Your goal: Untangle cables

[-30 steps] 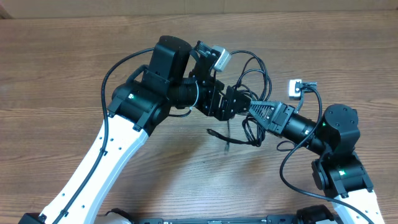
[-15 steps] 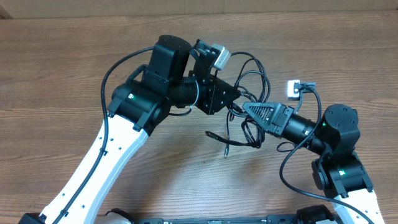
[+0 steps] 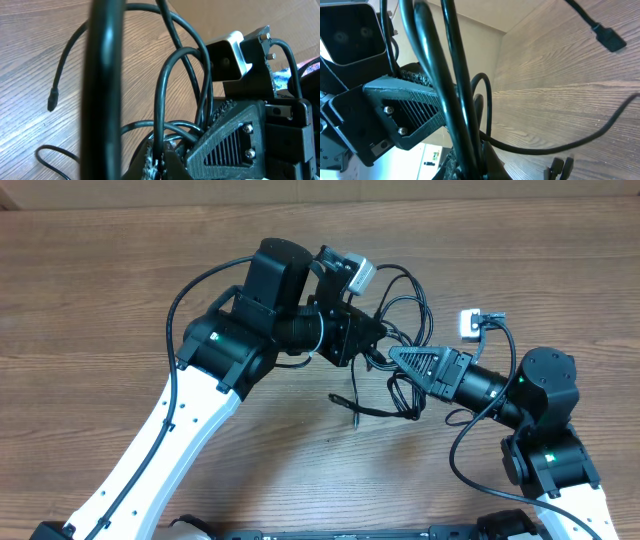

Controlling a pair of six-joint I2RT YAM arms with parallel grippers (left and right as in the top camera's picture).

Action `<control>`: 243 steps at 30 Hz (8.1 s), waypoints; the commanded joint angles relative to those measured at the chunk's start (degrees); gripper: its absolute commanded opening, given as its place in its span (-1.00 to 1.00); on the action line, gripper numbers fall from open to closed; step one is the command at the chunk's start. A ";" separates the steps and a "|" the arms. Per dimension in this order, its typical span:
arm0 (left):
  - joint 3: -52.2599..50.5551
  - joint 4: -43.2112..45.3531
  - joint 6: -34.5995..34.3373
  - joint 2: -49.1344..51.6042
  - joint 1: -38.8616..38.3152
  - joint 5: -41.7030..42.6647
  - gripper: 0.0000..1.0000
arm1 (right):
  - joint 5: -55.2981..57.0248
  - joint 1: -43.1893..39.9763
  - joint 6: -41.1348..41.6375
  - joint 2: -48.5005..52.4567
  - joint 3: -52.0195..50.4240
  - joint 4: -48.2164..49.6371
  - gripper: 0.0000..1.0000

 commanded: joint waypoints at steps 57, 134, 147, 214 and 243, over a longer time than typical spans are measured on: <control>0.83 -13.07 -2.16 -0.15 5.25 -6.43 1.00 | -0.22 -0.24 -4.09 6.23 0.17 -4.22 -0.92; 0.83 -12.79 -16.11 -0.17 26.27 -13.60 1.00 | 3.69 -0.20 -24.00 6.27 0.07 -27.10 -0.92; 0.83 -22.67 11.02 -0.17 21.99 17.16 1.00 | -11.93 -0.20 -10.82 6.27 0.07 0.94 -0.92; 0.83 8.66 -13.16 -0.15 13.92 21.05 -0.91 | -34.40 -0.24 -20.44 6.27 0.00 13.20 0.92; 0.83 9.51 -16.81 -0.15 8.41 11.76 -0.76 | -33.73 4.68 -28.96 9.05 0.00 14.27 -0.92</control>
